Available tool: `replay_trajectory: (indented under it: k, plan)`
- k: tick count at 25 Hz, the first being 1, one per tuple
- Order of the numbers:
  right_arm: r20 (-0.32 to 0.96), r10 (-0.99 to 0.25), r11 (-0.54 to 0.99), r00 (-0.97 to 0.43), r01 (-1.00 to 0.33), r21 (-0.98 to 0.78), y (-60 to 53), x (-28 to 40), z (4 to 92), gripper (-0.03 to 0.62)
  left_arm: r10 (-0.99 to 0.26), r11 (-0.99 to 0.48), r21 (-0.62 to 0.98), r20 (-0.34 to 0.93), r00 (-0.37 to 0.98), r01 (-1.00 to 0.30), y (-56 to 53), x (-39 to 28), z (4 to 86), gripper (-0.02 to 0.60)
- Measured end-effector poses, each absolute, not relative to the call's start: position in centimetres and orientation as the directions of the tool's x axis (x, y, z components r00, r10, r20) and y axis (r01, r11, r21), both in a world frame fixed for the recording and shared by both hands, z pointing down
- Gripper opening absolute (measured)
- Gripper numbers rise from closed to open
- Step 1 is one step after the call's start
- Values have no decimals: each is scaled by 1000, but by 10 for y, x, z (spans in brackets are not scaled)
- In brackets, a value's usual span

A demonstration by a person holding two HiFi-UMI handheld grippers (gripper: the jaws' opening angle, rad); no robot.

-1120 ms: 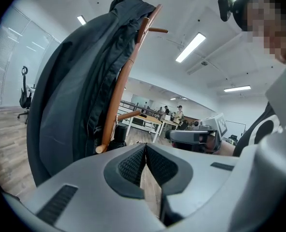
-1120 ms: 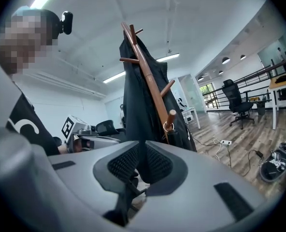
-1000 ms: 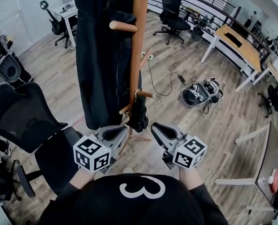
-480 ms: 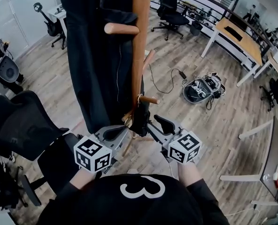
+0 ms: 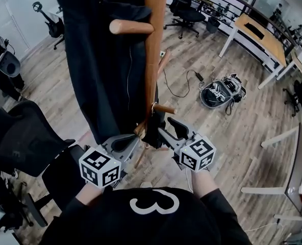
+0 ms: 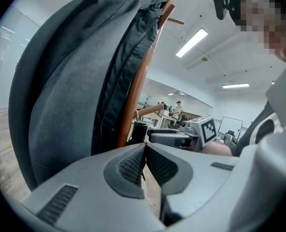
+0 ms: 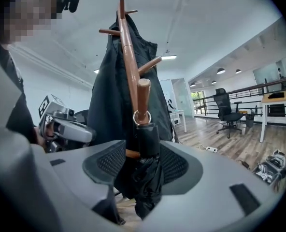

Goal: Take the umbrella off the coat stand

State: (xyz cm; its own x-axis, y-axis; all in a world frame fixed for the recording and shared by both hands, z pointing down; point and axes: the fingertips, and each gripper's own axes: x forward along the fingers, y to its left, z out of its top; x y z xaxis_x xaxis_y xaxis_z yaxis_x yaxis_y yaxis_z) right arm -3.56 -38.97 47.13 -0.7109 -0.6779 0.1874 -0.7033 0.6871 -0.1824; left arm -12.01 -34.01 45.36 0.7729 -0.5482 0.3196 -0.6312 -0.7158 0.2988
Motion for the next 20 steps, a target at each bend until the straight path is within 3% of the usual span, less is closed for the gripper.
replay_trajectory:
  k: [20]
  plan:
    - [238,-721,626,-651,-759,-179,-425,-54,490,209,-566,-696,321,307,765,-643,-349,-137,456,17]
